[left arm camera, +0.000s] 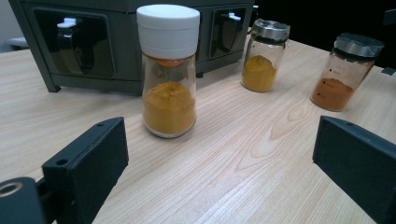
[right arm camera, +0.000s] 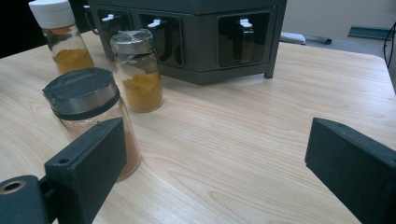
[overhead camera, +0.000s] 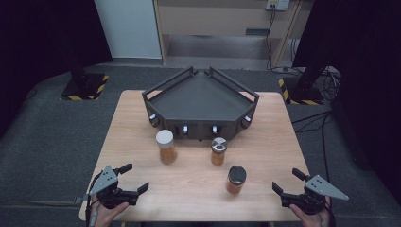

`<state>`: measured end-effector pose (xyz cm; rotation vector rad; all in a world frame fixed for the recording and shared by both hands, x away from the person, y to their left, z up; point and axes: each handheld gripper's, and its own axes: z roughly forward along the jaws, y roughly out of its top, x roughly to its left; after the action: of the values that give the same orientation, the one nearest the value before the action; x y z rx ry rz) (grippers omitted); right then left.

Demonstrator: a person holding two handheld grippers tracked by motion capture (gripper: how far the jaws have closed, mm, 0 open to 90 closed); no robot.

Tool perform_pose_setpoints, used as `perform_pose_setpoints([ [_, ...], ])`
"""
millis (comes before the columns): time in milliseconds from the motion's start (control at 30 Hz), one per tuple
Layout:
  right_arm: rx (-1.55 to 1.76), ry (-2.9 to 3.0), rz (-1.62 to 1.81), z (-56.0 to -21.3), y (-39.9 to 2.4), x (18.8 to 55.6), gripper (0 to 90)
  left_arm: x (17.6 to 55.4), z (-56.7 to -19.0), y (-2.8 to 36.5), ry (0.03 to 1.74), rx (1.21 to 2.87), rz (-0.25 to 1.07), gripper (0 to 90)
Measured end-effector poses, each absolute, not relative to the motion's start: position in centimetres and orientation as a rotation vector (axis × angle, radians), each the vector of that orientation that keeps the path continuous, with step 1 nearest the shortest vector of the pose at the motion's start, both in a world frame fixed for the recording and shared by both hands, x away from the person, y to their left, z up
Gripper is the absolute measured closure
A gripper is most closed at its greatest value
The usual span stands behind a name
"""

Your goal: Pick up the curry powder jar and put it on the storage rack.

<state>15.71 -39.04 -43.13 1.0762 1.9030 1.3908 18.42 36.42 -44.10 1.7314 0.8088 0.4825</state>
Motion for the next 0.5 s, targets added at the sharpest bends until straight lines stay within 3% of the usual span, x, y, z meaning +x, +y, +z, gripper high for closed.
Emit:
perform_pose_setpoints([
  [500, 1.080, 1.898, 1.390, -43.2, -39.0, 15.7, 6.0, 19.7, -42.0, 37.1, 0.802, 1.762, 0.465, 2.6],
])
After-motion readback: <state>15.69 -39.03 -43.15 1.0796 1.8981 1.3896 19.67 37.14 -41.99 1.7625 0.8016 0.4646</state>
